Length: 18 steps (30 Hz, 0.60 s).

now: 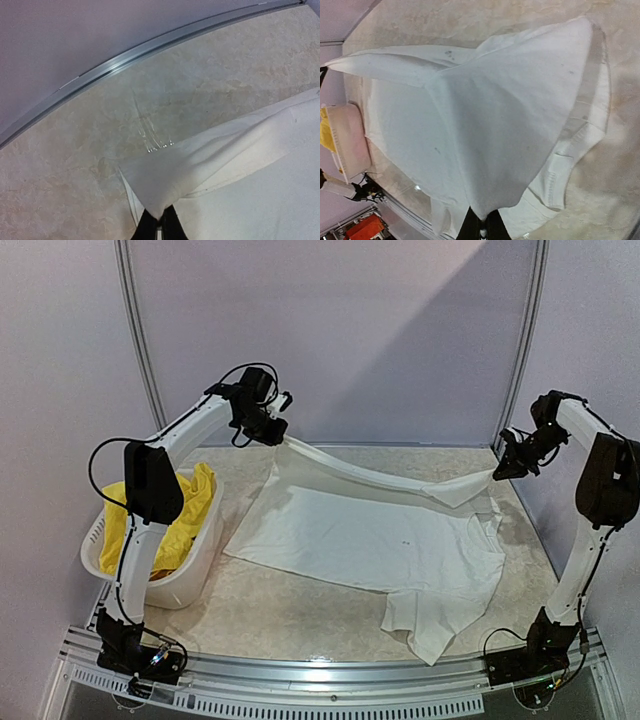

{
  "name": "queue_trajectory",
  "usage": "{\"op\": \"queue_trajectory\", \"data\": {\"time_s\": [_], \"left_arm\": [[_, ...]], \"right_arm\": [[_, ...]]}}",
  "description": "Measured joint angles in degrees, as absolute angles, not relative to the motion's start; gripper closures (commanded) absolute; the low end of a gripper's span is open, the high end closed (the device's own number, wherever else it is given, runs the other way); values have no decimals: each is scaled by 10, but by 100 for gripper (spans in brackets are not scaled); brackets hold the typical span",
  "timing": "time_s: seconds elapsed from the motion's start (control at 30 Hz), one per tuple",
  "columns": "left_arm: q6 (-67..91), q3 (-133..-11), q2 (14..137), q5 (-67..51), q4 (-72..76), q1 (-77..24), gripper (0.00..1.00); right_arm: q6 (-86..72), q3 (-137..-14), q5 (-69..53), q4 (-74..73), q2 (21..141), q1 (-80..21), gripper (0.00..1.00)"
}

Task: Fold and stack the mixed laundry pile
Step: Fold the flattened T-shirt at the center of the board.

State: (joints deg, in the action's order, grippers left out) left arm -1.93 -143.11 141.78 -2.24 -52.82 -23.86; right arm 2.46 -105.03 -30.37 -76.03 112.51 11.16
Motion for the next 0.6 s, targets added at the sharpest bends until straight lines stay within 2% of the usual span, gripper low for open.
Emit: {"op": "queue_trajectory", "data": {"time_s": [0.23,0.6], "left_arm": [[-30,-1461,1425,-44,-507,-235,100],[-45,-1410,1429,-27,-509,-234,100]], "right_arm": [[15,-979,-430,-761,1104,110,100],[40,-892,-454,-768,1066,117,100]]}}
